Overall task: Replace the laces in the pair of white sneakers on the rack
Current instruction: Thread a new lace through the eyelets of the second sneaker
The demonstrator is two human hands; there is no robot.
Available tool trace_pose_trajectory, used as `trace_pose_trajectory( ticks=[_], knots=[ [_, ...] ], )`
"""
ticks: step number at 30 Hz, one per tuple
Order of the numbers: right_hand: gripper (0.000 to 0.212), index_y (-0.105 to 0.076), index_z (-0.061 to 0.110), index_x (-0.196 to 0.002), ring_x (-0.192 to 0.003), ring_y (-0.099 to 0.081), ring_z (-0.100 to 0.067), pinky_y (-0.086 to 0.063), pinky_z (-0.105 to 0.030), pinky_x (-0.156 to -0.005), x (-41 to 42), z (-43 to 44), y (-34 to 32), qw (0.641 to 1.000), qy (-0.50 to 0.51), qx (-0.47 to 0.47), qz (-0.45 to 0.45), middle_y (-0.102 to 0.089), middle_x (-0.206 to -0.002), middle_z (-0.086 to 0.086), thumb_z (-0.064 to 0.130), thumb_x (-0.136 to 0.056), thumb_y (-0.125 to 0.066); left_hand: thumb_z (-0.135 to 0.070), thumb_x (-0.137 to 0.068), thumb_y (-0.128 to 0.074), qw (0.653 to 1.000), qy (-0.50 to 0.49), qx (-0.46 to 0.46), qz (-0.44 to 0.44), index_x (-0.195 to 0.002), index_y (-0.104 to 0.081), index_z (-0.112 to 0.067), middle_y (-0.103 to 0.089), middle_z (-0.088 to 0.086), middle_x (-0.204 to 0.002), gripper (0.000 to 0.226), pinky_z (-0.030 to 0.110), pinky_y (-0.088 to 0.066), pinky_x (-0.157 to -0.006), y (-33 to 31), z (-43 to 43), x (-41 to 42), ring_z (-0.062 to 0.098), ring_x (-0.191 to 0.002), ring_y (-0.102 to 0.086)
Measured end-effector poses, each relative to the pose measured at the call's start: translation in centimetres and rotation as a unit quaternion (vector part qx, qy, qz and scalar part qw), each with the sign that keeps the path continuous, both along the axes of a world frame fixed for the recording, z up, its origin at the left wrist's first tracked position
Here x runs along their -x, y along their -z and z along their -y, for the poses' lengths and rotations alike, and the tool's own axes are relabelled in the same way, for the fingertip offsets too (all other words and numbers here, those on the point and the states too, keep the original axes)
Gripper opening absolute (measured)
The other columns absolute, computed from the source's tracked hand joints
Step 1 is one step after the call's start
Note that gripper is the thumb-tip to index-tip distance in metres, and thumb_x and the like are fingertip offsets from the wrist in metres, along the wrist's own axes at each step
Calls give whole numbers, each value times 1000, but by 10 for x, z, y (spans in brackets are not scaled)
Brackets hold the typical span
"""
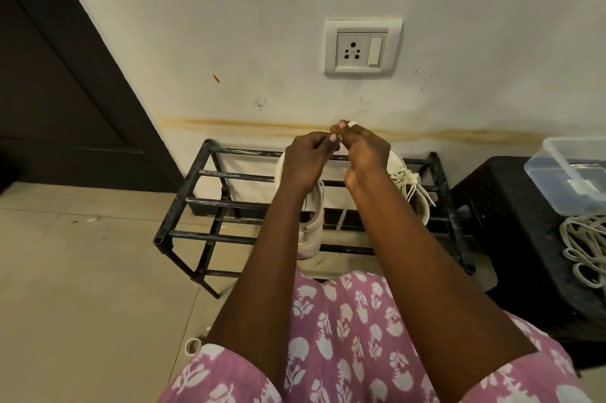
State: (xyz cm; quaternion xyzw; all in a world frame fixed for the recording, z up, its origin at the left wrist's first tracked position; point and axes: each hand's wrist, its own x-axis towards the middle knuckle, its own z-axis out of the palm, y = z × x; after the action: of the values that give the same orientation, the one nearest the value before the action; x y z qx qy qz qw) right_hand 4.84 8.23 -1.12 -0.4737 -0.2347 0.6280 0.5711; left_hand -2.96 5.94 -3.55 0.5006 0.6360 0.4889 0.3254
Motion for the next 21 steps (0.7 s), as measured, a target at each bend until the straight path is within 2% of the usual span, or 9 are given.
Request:
trace_pose_trajectory(
  ticks=[2, 5, 7, 9, 11, 13, 15, 18, 21],
  knots=[
    [15, -66, -6, -98, -78, -64, -17, -52, -21, -70, -3, -2, -6, 999, -4, -15, 33, -67, -83, -11, -4, -82, -66, -21, -92, -58, 999, -12, -2, 41, -104, -70, -8, -71, 7, -99, 21, 25, -46, -81, -3, -1, -7, 13, -89, -62],
    [3, -66, -1, -83, -76, -63, -17, -50, -20, -66, -11, -6, -21, 998, -9, -30, 53, -64, -73, -6, -3, -83, -65, -17, -87, -65, 998, -35, 5, 51, -98, -73, -8, -72, 10, -97, 16, 30, -48, -85, -2, 1, -11, 17, -88, -65],
    [19, -62, 7, -68, -81, -62, -21, -52, -25, -75, -17, -12, -31, 995, -4, -48, 85, -62, -69, -3, -6, -81, -66, -17, -84, -69, 998, -52, 11, 38, -95, -75, -9, -73, 9, -92, 15, 34, -50, -89, -2, 1, -9, 20, -89, -67],
    [21, -61, 7, -67, -86, -62, -25, -51, -35, -89, -23, -18, -41, 994, -3, -64, 91, -62, -69, -4, -10, -79, -66, -18, -82, -71, 998, -57, 24, 7, -95, -75, -10, -74, 8, -92, 16, 36, -50, -90, -4, 1, -7, 20, -90, -67],
    [14, -62, 3, -79, -86, -63, -23, -53, -29, -81, -28, -21, -49, 993, -17, -69, 92, -66, -79, -10, -10, -77, -67, -18, -82, -71, 998, -40, 41, -30, -97, -75, -9, -74, 9, -94, 18, 36, -50, -91, -4, 2, -8, 22, -92, -67],
    [16, -63, 4, -88, -79, -64, -16, -48, -15, -60, -33, -20, -57, 992, -29, -66, 104, -68, -89, -13, -5, -77, -69, -16, -83, -70, 997, -20, 60, -55, -99, -74, -7, -73, 11, -95, 19, 34, -51, -88, -3, 4, -9, 24, -93, -67],
    [13, -64, 5, -86, -68, -63, -10, -44, -10, -50, -38, -22, -64, 993, -27, -73, 92, -67, -84, -10, -5, -78, -68, -14, -83, -69, 993, -1, 85, -82, -100, -74, -6, -73, 11, -96, 19, 26, -49, -79, -2, 6, -10, 23, -91, -66],
    [14, -63, 9, -83, -61, -64, -5, -42, -14, -59, -45, -25, -75, 992, -21, -81, 92, -66, -76, -1, -4, -80, -67, -14, -84, -67, 973, 27, 146, -175, -105, -72, -8, -72, 10, -102, 22, 15, -38, -72, -1, 7, -11, 18, -93, -64],
    [14, -61, 11, -85, -53, -63, 0, -38, -15, -62, -49, -23, -79, 991, -33, -87, 99, -66, -74, 1, -2, -82, -66, -18, -86, -66, 954, 47, 192, -223, -105, -72, -10, -72, 10, -101, 22, 26, -44, -86, -4, 8, -13, 22, -97, -65]
  ],
)
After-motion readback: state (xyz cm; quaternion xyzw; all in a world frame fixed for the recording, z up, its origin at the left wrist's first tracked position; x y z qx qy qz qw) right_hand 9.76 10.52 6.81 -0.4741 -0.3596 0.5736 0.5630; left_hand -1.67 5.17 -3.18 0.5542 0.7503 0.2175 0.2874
